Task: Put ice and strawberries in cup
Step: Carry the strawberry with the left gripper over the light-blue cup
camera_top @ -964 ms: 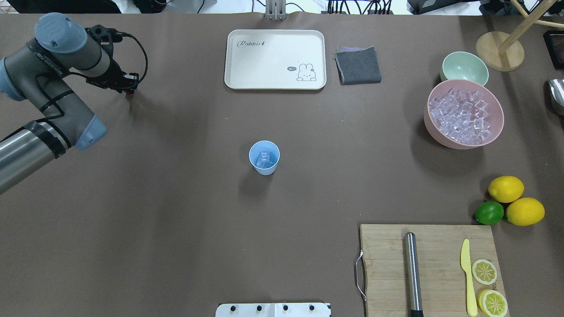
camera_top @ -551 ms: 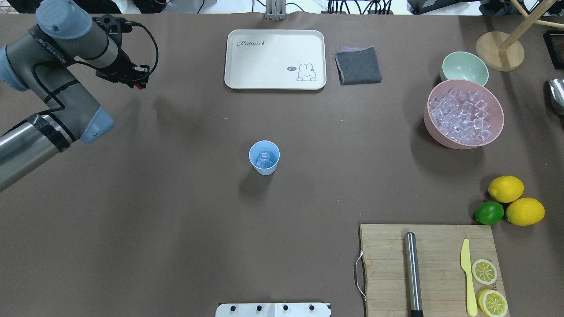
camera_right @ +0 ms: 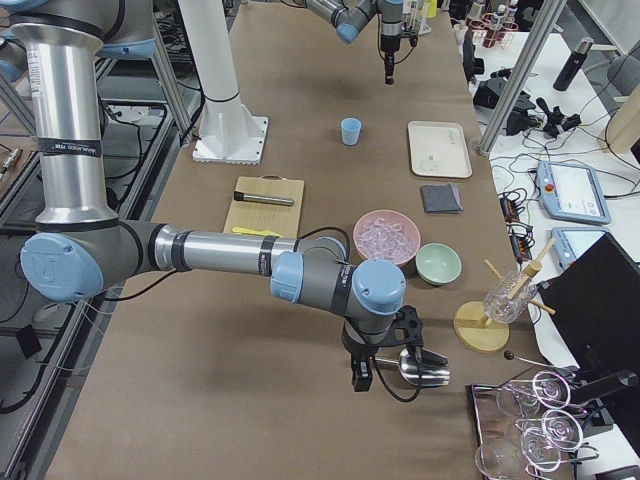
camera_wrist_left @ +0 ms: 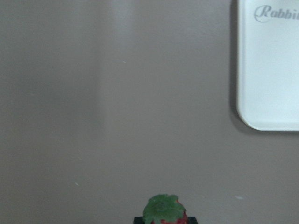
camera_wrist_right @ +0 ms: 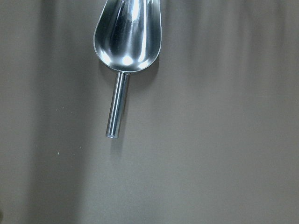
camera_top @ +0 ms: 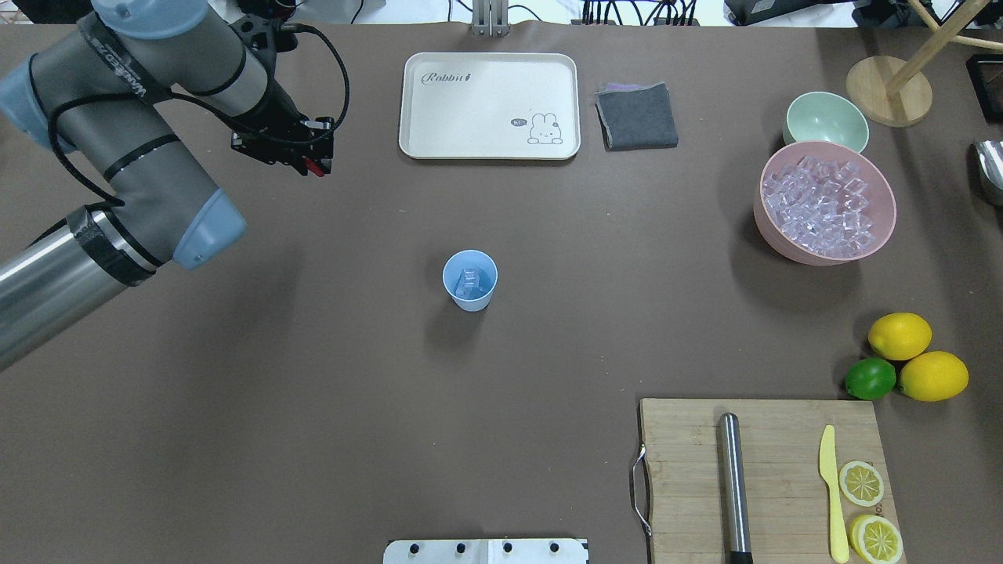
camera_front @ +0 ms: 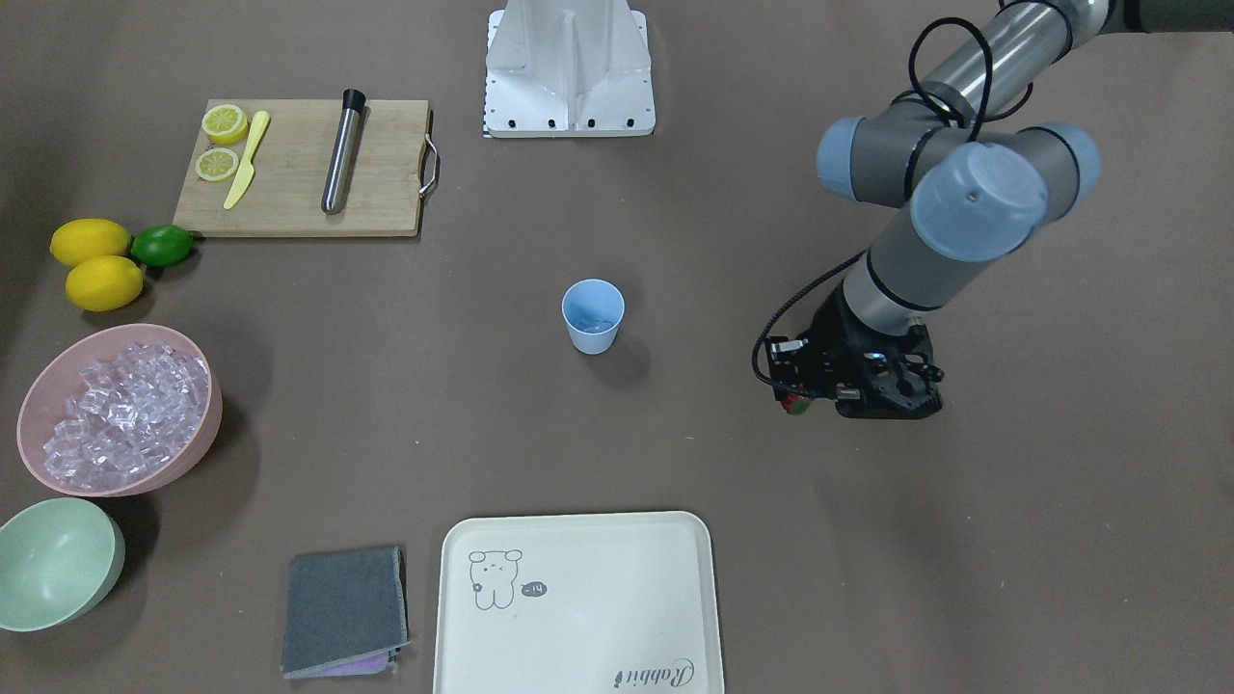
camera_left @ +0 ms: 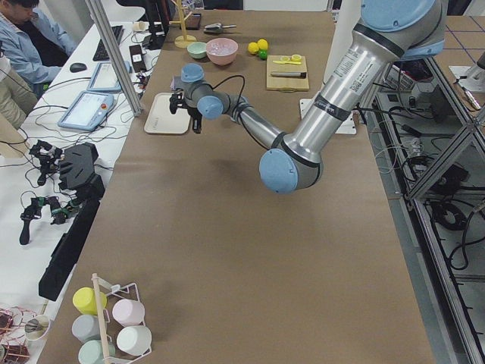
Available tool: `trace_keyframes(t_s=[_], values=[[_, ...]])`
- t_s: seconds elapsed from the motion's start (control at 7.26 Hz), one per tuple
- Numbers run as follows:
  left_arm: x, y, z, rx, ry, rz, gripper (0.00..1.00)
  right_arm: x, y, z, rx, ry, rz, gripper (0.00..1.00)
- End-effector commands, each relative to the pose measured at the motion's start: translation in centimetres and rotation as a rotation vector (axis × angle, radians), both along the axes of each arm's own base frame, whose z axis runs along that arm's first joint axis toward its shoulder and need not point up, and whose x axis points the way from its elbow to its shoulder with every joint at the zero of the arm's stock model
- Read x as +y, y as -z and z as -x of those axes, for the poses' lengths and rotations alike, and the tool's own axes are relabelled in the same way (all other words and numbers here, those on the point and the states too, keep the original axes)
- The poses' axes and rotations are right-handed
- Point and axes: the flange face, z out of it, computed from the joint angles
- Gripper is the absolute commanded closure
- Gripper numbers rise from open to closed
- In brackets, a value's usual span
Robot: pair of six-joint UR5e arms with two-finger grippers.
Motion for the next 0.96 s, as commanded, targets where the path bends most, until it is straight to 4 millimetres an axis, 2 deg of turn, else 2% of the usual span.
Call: trace_keyframes(t_s=[0.0, 0.14, 0.28, 0.41, 0.55, 0.83], values=[[5.6, 5.6, -5.4, 0.072, -0.057, 0.015, 1.0, -0.2, 0.4, 0.0, -0.002, -0.026, 0.016, 0.0], [7.2, 7.7, -7.7, 0.079, -0.037, 0.013, 1.0, -0.8, 1.2, -0.1, 0.001, -0.054, 0.028, 0.0], [9.3, 8.2, -10.1, 0.069, -0.041, -0.015, 1.0, -1.2, 1.7, -0.2, 0.002, -0.076, 0.039, 0.0], [10.7, 8.9, -11.5, 0.072, -0.058, -0.028, 1.0, -1.2, 1.8, -0.2, -0.001, -0.077, 0.037, 0.0], [11.3, 9.2, -11.8, 0.073, -0.056, -0.039, 1.0, -1.2, 1.8, -0.2, 0.001, -0.073, 0.031, 0.0], [13.7, 9.6, -14.5, 0.058, -0.06, -0.073, 1.0, -1.3, 1.8, -0.2, 0.0, -0.073, 0.028, 0.0]])
